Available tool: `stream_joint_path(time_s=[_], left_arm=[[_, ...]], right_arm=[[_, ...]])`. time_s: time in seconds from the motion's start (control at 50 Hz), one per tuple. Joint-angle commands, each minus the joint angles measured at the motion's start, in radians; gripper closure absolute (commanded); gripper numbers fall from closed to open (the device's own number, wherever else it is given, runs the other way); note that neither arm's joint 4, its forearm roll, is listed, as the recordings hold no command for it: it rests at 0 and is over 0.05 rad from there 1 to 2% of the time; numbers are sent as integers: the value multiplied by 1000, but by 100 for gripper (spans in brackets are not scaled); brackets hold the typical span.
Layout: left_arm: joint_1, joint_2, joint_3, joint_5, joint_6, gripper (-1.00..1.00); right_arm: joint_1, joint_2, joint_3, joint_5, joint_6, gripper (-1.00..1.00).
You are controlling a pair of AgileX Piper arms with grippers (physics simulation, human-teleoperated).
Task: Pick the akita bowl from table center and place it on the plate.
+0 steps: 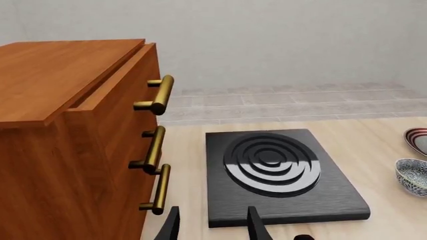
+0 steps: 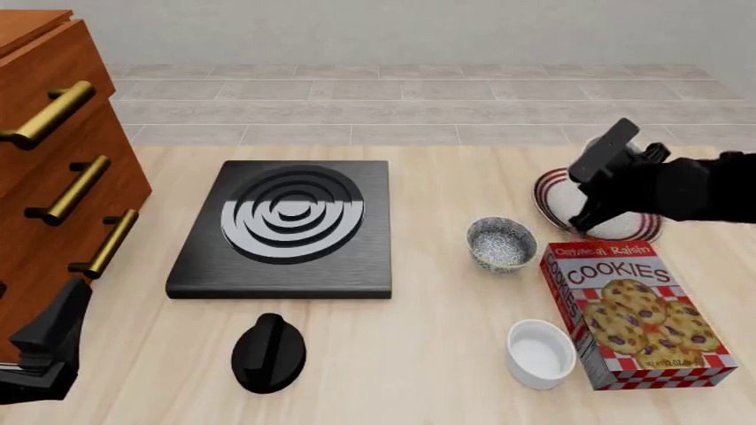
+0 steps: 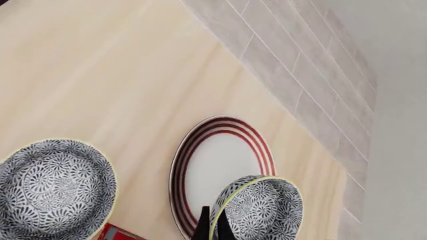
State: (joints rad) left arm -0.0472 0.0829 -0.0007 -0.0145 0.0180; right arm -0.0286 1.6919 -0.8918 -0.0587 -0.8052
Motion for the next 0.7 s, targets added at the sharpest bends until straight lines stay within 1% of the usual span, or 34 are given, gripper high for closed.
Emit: stream_joint_path(time_s=[0.02,0.1,0.24,0.52,0.7], left_arm=[[-1,-6,0,6,-2,-100],[-3,-6,0,7,-1,-100],[-3,-5,0,7,-1,-100],[-4,-1,0,5,0,-100],[-6,-1,0,5,1,-100]], right_arm=[[-9,25,-51,-16,87,100],[-8,49,-64,-14,83,100],[-4,68,-85,1,104,100],[-7,114,-119,17,103,100],[-9,143,-113,-3,102,100]])
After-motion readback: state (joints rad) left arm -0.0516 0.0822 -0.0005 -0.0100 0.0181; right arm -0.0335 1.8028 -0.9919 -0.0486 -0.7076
